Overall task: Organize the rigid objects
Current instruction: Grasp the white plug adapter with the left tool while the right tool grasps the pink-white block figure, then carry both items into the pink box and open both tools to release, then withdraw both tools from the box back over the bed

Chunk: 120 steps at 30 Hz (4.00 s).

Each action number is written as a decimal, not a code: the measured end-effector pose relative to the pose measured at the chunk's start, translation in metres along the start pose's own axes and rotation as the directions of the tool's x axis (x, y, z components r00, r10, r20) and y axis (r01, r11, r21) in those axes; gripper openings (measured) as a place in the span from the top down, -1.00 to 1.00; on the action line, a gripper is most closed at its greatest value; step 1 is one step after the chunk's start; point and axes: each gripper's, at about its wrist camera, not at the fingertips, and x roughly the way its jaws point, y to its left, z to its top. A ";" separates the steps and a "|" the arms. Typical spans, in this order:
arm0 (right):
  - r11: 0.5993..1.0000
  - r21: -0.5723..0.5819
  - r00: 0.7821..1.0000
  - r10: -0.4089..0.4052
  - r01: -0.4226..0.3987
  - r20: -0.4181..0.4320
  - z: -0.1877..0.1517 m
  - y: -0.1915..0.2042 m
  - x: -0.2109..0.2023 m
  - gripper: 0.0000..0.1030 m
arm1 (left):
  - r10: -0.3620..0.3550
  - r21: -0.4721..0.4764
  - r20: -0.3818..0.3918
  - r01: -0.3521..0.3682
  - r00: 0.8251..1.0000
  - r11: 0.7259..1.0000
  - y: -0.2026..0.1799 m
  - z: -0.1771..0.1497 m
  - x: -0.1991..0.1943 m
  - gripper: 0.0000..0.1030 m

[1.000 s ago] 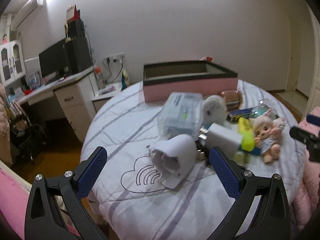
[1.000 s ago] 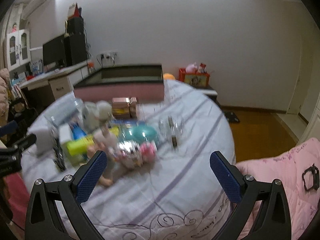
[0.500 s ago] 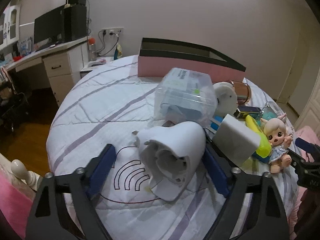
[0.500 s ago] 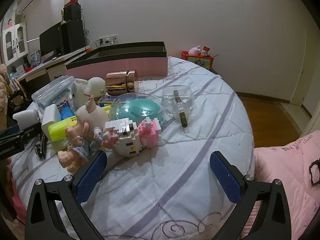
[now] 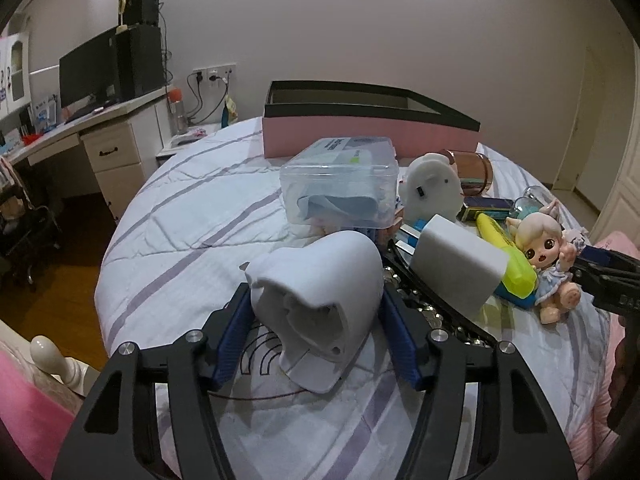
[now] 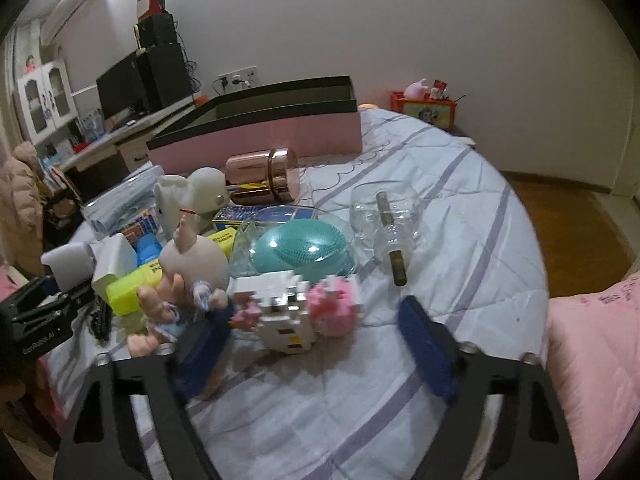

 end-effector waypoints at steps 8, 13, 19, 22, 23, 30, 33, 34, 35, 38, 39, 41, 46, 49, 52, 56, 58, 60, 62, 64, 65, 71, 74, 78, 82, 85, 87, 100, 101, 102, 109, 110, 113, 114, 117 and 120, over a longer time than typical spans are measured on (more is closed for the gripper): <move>1.000 0.001 1.000 -0.001 0.001 0.013 -0.003 -0.003 -0.002 -0.22 | -0.002 -0.019 0.016 0.002 1.000 1.000 0.002 0.002 -0.012 -0.23; 1.000 0.008 0.999 0.004 -0.004 0.040 -0.002 -0.003 -0.012 -0.22 | -0.008 -0.011 0.044 0.008 0.999 1.000 -0.002 0.011 -0.025 -0.23; 1.000 -0.001 0.997 0.011 -0.011 0.082 0.008 -0.001 -0.024 -0.22 | -0.030 0.025 0.069 0.028 0.997 0.999 -0.015 0.022 -0.031 -0.20; 1.000 -0.003 0.996 0.017 -0.017 0.083 0.012 -0.002 -0.023 -0.22 | -0.022 0.044 0.041 0.020 0.999 0.999 -0.020 0.018 -0.023 -0.20; 1.000 -0.001 0.997 0.019 -0.019 0.080 0.012 -0.002 -0.022 -0.22 | -0.023 0.045 0.028 0.022 0.999 0.999 -0.019 0.015 -0.021 -0.20; 0.999 0.006 0.996 0.031 -0.031 0.078 0.011 -0.005 -0.019 -0.22 | -0.021 0.071 0.043 0.018 0.999 0.997 -0.023 0.009 -0.022 -0.20; 0.999 0.000 0.995 0.036 -0.036 0.090 0.015 -0.002 -0.022 -0.22 | -0.039 0.058 0.054 0.036 0.998 0.998 -0.022 0.011 -0.024 -0.20; 0.999 -0.003 0.995 0.039 -0.039 0.097 0.016 0.000 -0.024 -0.22 | -0.053 0.051 0.057 0.050 0.997 0.997 -0.021 0.012 -0.026 -0.20; 0.999 -0.007 0.994 0.042 -0.042 0.100 0.018 0.001 -0.025 -0.22 | -0.068 0.039 0.060 0.066 0.996 0.997 -0.020 0.015 -0.027 -0.20; 0.998 -0.028 0.992 0.051 -0.048 0.117 0.027 0.007 -0.028 -0.22 | -0.080 0.039 0.084 0.077 0.993 0.996 -0.022 0.027 -0.033 -0.20; 0.998 -0.039 0.991 0.053 -0.049 0.121 0.032 0.010 -0.029 -0.22 | -0.082 0.040 0.097 0.079 0.992 0.996 -0.022 0.034 -0.036 -0.20; 0.997 -0.056 0.990 0.061 -0.054 0.131 0.043 0.015 -0.030 -0.22 | -0.090 0.043 0.117 0.085 0.989 0.995 -0.024 0.045 -0.039 -0.20; 0.993 -0.090 0.986 0.083 -0.071 0.144 0.068 0.027 -0.025 -0.22 | -0.102 0.062 0.156 0.094 0.982 0.994 -0.029 0.083 -0.040 -0.20; 0.991 -0.103 0.985 0.095 -0.080 0.145 0.091 0.034 -0.015 -0.22 | -0.104 0.081 0.170 0.092 0.980 0.992 -0.032 0.111 -0.033 -0.20; 0.990 -0.111 0.985 0.099 -0.084 0.141 0.112 0.038 -0.005 -0.22 | -0.106 0.084 0.170 0.093 0.980 0.992 -0.031 0.140 -0.017 -0.20; 0.990 -0.120 0.988 0.094 -0.079 0.126 0.147 0.039 0.017 -0.22 | -0.091 0.102 0.134 0.077 0.987 0.992 -0.032 0.170 0.017 -0.20; 0.989 -0.118 0.990 0.098 -0.086 0.102 0.163 0.039 0.034 -0.22 | -0.096 0.097 0.093 0.087 0.991 0.991 -0.030 0.184 0.041 -0.20; 0.989 -0.123 0.993 0.094 -0.086 0.068 0.178 0.041 0.057 -0.22 | -0.096 0.086 0.055 0.091 0.994 0.992 -0.026 0.195 0.066 -0.20; 0.988 -0.125 0.995 0.096 -0.093 0.020 0.188 0.044 0.080 -0.22 | -0.084 0.081 0.028 0.081 0.996 0.993 -0.022 0.201 0.085 -0.20; 0.986 -0.131 0.994 0.098 -0.102 -0.038 0.195 0.047 0.106 -0.22 | -0.084 0.075 -0.006 0.084 0.996 0.994 -0.020 0.206 0.103 -0.20; 0.985 -0.140 0.994 0.091 -0.098 -0.056 0.198 0.049 0.117 -0.22 | -0.084 0.071 -0.020 0.085 0.996 0.994 -0.018 0.207 0.111 -0.20; 0.986 -0.136 0.985 0.077 -0.098 -0.152 0.201 0.047 0.159 -0.22 | -0.057 0.075 -0.092 0.064 0.994 0.995 -0.015 0.201 0.145 -0.20; 0.988 -0.115 0.982 0.081 -0.102 -0.173 0.198 0.042 0.167 -0.23 | -0.039 0.079 -0.099 0.046 0.994 0.996 -0.018 0.201 0.149 -0.23; 0.990 -0.094 0.983 0.091 -0.107 -0.159 0.197 0.039 0.162 -0.40 | -0.024 0.072 -0.050 0.028 0.998 0.997 -0.017 0.206 0.133 -0.55; 0.992 -0.089 0.993 0.076 -0.085 -0.094 0.204 0.037 0.138 -0.70 | 0.013 0.072 0.047 -0.016 0.999 0.997 -0.012 0.209 0.094 -0.92; 0.993 -0.084 0.996 0.084 -0.086 -0.030 0.204 0.040 0.104 -0.70 | 0.035 0.069 0.130 -0.045 0.991 0.997 -0.012 0.204 0.051 -1.00; 0.991 -0.089 0.995 0.100 -0.097 0.028 0.201 0.044 0.076 -0.71 | 0.061 0.066 0.211 -0.077 0.975 0.995 -0.015 0.193 0.014 -1.00; 0.990 -0.137 0.932 0.026 0.026 0.362 0.107 0.063 -0.093 -1.00 | 0.088 0.050 0.417 -0.120 0.905 0.992 -0.043 0.104 -0.128 -1.00; 0.990 -0.135 0.927 0.010 0.044 0.375 0.099 0.064 -0.101 -1.00 | 0.078 0.060 0.426 -0.114 0.901 0.992 -0.047 0.098 -0.135 -1.00; 0.990 -0.128 0.922 -0.002 0.056 0.387 0.094 0.064 -0.107 -1.00 | 0.073 0.068 0.425 -0.112 0.902 0.991 -0.050 0.093 -0.139 -1.00; 0.992 -0.106 0.921 -0.020 0.066 0.389 0.057 0.055 -0.129 -1.00 | 0.049 0.084 0.402 -0.091 0.914 0.992 -0.061 0.070 -0.150 -1.00; 0.992 -0.106 0.922 -0.027 0.073 0.386 0.052 0.051 -0.130 -1.00 | 0.049 0.087 0.396 -0.091 0.917 0.992 -0.061 0.069 -0.149 -1.00; 0.992 -0.093 0.927 -0.044 0.085 0.374 0.045 0.046 -0.129 -1.00 | 0.048 0.089 0.376 -0.088 0.926 0.992 -0.062 0.062 -0.147 -1.00; 0.992 -0.088 0.929 -0.047 0.085 0.366 0.044 0.045 -0.128 -1.00 | 0.049 0.089 0.372 -0.088 0.927 0.992 -0.062 0.059 -0.146 -1.00; 0.993 -0.077 0.936 -0.057 0.089 0.348 0.037 0.043 -0.122 -1.00 | 0.045 0.084 0.345 -0.078 0.938 0.993 -0.057 0.054 -0.139 -1.00; 0.995 -0.063 0.950 -0.060 0.083 0.305 0.028 0.043 -0.107 -1.00 | 0.052 0.070 0.308 -0.078 0.950 0.994 -0.048 0.049 -0.128 -1.00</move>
